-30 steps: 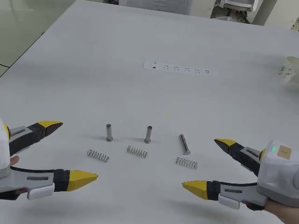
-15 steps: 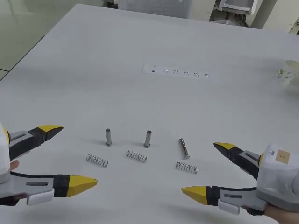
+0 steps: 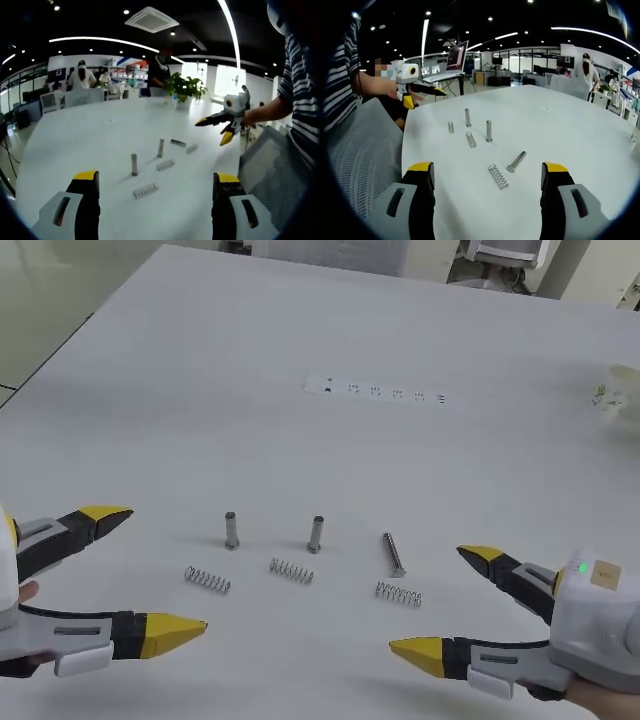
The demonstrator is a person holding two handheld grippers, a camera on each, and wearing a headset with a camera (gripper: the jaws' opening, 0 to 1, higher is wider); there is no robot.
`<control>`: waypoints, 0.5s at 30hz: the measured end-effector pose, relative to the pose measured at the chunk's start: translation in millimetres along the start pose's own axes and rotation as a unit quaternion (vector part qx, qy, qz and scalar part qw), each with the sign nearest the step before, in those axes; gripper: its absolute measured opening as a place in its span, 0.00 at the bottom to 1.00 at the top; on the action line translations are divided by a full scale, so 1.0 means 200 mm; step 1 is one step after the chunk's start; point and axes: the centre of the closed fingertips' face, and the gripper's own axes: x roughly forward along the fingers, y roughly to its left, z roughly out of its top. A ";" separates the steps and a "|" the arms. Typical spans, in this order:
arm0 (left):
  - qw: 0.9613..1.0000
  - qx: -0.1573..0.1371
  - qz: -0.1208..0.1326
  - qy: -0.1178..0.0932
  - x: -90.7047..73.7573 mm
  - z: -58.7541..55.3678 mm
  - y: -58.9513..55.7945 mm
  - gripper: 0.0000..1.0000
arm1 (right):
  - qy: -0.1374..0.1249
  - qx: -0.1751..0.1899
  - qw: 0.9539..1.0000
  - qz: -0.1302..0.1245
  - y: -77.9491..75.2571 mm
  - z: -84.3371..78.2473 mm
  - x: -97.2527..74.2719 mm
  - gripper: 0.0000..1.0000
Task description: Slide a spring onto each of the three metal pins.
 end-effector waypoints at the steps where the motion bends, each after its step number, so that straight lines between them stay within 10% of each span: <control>1: 1.000 0.001 0.000 0.001 0.00 0.00 0.00 0.91 | 0.001 0.001 1.000 -0.001 0.00 0.00 -0.01 0.88; 15: 1.000 -0.002 -0.001 0.000 0.00 -0.01 -0.01 0.90 | -0.002 0.004 1.000 0.001 -0.01 0.04 0.01 0.87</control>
